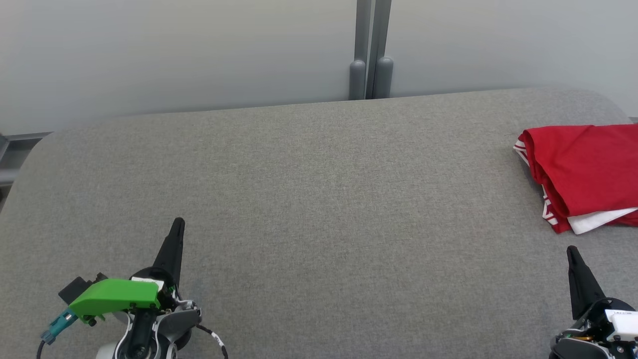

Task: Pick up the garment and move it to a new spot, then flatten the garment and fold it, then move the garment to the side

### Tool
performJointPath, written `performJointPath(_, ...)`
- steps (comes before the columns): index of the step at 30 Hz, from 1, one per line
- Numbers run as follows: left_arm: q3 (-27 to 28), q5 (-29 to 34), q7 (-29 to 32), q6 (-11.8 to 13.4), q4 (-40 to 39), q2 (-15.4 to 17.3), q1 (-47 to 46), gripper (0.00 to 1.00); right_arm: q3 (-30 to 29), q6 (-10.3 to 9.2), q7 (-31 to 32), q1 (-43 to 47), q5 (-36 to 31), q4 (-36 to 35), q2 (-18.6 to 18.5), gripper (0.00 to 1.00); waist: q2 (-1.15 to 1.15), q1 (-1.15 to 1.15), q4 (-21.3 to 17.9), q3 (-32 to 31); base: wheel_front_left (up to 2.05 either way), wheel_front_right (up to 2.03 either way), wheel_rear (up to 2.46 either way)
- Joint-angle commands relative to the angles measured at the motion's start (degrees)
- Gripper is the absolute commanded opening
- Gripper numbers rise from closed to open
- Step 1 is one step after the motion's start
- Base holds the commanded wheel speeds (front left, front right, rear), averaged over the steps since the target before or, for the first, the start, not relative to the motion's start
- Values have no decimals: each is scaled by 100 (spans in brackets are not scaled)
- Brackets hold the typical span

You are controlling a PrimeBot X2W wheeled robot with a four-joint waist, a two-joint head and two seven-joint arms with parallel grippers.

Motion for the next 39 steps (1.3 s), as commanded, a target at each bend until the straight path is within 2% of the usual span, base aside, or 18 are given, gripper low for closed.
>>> performJointPath(1,23,-29,22,-37,-20,2,-83,0,-8,2,11,52,26,-24,-33,0,0,0,0,0,0,0,0)
performJointPath(39,19,-32,20,-37,-22,2,-82,0,23,2,-28,58,52,-25,-56,0,0,0,0,0,0,0,0)
